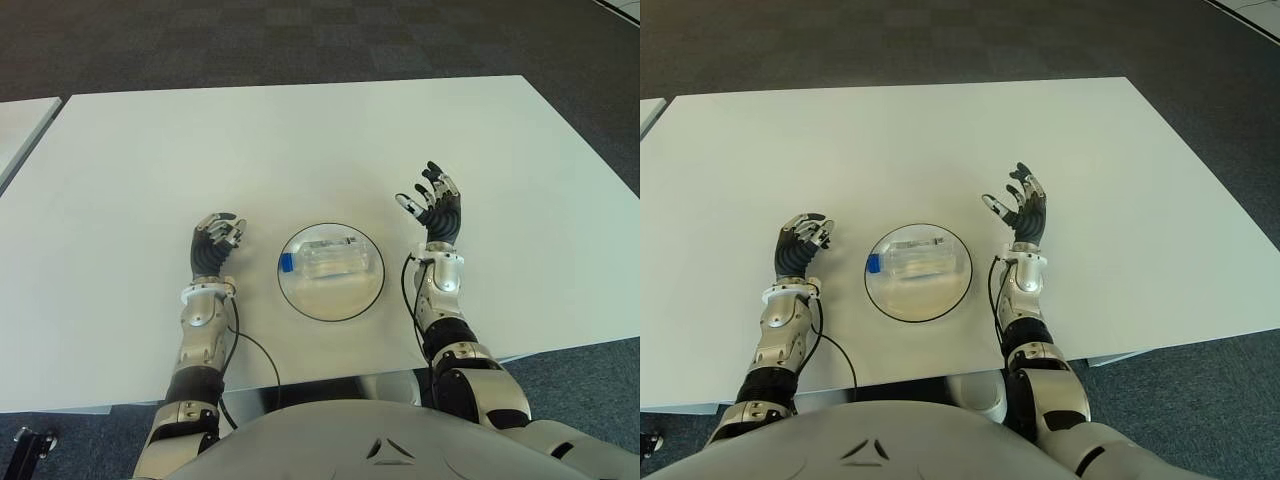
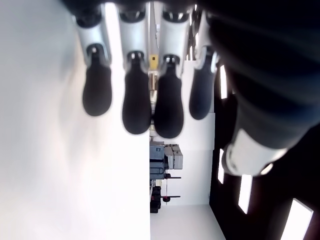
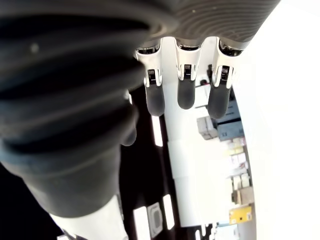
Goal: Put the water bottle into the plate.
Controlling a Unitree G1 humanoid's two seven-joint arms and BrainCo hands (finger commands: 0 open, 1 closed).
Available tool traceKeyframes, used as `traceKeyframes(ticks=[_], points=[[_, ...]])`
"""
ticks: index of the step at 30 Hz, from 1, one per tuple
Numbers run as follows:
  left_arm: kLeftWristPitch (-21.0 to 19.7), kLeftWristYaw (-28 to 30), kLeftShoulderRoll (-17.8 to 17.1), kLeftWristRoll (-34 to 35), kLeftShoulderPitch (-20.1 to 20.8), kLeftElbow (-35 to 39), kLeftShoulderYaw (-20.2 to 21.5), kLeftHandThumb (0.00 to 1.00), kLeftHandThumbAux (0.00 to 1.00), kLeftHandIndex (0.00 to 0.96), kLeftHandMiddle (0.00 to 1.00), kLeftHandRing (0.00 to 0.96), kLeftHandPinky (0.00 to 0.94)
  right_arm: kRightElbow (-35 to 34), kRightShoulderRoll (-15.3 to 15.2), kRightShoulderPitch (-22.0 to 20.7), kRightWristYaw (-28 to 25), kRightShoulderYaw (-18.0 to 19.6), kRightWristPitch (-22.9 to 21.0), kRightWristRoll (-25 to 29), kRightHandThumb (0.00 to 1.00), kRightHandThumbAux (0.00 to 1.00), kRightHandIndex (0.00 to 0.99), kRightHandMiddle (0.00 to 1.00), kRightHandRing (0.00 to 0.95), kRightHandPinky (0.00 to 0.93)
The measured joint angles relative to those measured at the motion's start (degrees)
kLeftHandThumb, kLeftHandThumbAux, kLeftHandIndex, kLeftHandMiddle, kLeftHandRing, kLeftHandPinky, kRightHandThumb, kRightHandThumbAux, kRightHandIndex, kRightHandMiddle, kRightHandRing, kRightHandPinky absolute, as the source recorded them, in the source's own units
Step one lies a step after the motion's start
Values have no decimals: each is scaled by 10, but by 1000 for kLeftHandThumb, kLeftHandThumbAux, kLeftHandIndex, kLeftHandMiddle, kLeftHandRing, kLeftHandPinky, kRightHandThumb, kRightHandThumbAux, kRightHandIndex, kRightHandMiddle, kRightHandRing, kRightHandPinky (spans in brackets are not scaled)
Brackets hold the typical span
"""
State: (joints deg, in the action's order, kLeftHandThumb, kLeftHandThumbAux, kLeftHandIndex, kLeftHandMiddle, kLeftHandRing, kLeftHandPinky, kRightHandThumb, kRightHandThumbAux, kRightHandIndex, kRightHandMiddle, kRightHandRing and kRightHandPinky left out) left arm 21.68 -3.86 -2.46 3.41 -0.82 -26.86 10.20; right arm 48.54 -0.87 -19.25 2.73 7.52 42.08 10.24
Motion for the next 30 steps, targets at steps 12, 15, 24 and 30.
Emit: traceKeyframes(ticks=[12,15,24,30], points=[[0,0,0,0,0,0,0,708,712,436,678,657,639,5,-1,0,-23,7,-50,-5,702,736,425,486,483,511],[1,0,0,0,0,-1,0,708,712,436,677,656,638,6,-1,0,-26,7,-64,-6,703,735,427,497,499,525],[5,0,0,0,0,-1,0,708,712,436,679,659,645,9,-1,0,-21,7,-85,-15,705,733,431,514,539,583],[10,0,0,0,0,-4,0,708,712,436,682,663,649,9,0,1,3,6,-100,-34,705,731,434,543,575,625]])
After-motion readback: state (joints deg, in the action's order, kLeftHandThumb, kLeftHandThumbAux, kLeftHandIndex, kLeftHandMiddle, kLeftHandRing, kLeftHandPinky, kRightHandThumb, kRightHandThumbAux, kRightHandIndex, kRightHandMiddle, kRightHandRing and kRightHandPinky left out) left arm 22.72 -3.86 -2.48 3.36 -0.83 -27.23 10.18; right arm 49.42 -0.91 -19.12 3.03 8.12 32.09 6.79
